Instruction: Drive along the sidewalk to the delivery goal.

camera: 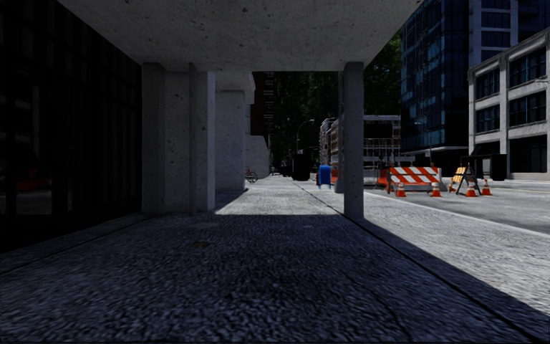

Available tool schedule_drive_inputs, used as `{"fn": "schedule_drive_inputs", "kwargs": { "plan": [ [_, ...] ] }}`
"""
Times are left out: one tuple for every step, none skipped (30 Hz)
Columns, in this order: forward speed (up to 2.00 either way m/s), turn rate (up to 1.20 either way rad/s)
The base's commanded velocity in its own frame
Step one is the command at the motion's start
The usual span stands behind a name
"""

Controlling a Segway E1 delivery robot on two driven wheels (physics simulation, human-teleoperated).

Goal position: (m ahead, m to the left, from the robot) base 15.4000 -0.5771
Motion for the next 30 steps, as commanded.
{"fn": "schedule_drive_inputs", "kwargs": {
  "plan": [
    [2.0,0.0],
    [2.0,0.0],
    [2.0,0.0],
    [2.0,0.0],
    [2.0,0.0],
    [2.0,0.0],
    [2.0,0.0],
    [2.0,0.0],
    [2.0,0.0],
    [2.0,0.0],
    [2.0,0.0],
    [2.0,0.0],
    [2.0,0.0],
    [2.0,0.0],
    [2.0,0.0],
    [2.0,0.0],
    [2.0,0.0],
    [2.0,0.0],
    [2.0,0.0],
    [2.0,0.0],
    [2.0,0.0],
    [2.0,0.0],
    [2.0,0.0],
    [2.0,0.0],
    [2.0,0.0],
    [2.0,0.0],
    [2.0,0.0],
    [2.0,0.0],
    [2.0,0.0],
    [2.0,0.0]
  ]
}}
